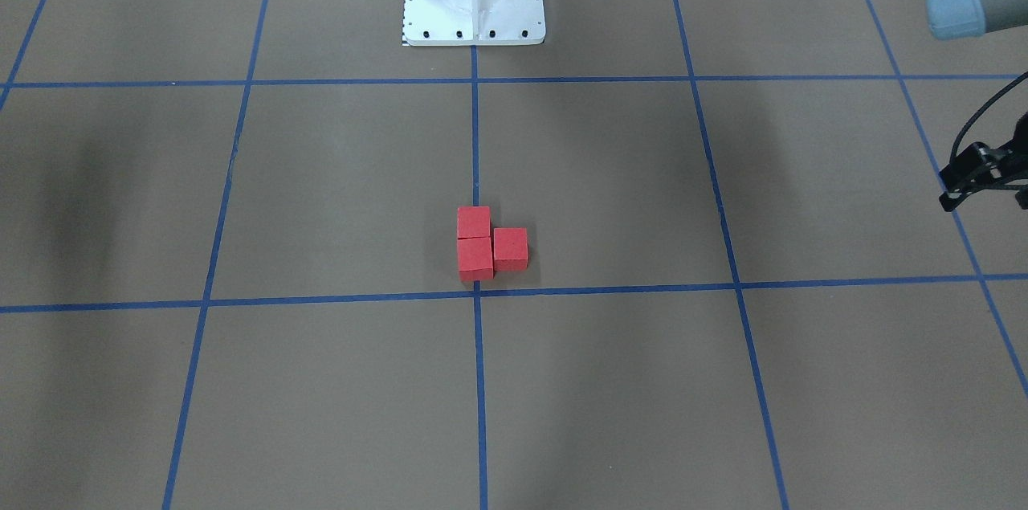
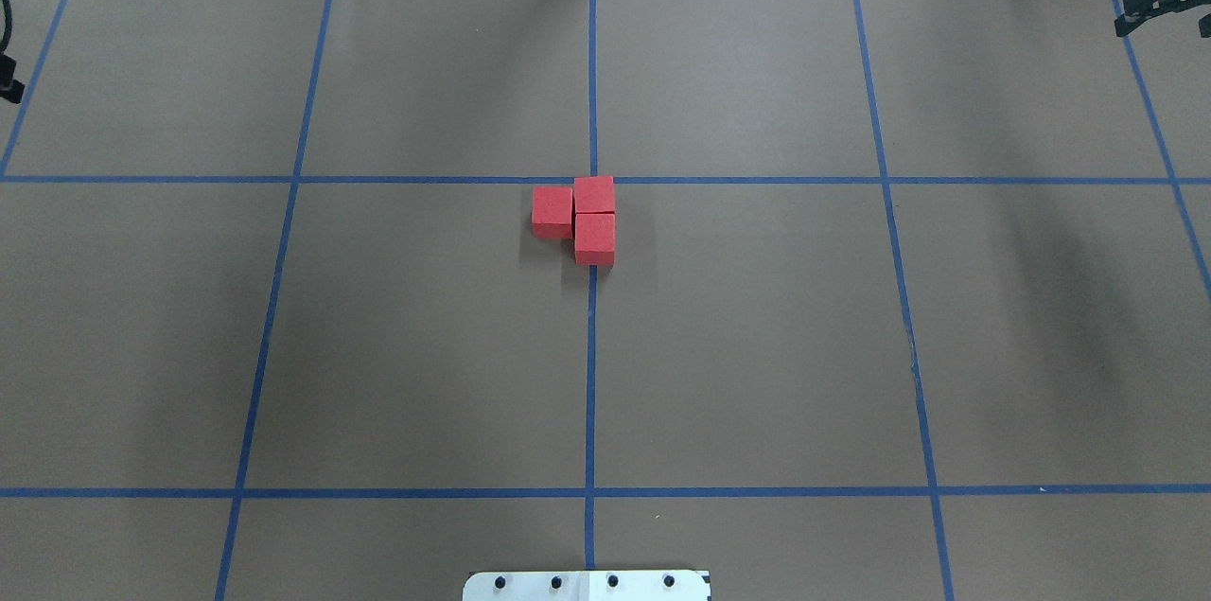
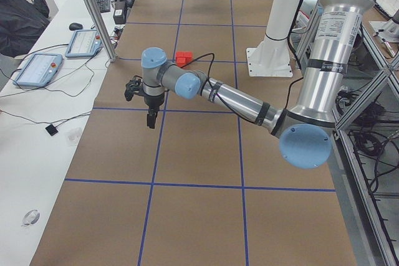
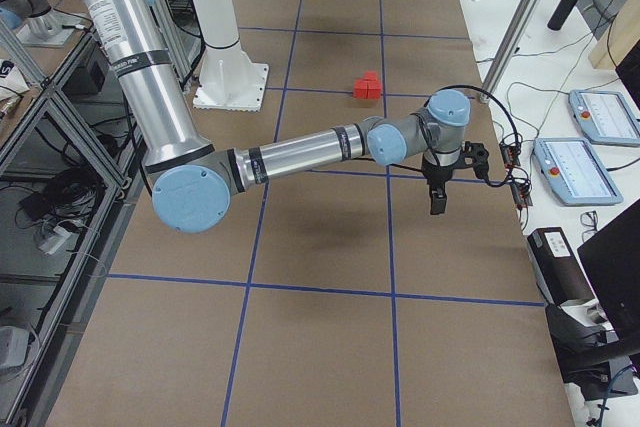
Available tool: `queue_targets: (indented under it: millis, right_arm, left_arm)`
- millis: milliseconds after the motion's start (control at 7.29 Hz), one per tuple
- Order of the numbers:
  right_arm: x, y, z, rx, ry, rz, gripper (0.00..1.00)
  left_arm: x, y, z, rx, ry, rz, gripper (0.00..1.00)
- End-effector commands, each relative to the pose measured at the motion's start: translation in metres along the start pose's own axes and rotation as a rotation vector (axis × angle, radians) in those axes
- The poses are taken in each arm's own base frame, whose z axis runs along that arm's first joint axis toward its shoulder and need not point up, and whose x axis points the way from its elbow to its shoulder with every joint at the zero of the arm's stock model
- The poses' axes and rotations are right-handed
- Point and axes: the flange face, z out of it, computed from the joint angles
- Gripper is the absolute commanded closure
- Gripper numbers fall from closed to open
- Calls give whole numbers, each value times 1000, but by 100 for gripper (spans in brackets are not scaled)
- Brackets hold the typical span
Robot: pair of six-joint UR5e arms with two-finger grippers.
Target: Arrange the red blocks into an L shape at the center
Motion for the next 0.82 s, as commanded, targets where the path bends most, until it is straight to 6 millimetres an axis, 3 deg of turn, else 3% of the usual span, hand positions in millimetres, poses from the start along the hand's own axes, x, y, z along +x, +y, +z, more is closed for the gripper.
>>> queue_targets:
  millis: [0, 137, 275, 549, 686]
  right_arm:
    - [60, 19, -11, -17, -49, -1, 1]
    - [92, 34, -15, -27, -88, 9, 1]
    - [114, 47, -22, -22, -101, 42, 1]
    - [134, 65, -21, -24, -96, 72, 1]
    - [150, 74, -24, -20, -92, 99, 1]
  left_arm:
    - [-86, 33, -17, 9, -44, 14, 0]
    - [-119, 58, -17, -3, -51, -47, 0]
    - [-125, 65, -13, -19, -4, -73, 0]
    - [-136, 70, 2, -52, 6, -95, 0]
    - [-158, 106, 23, -99, -4, -125, 0]
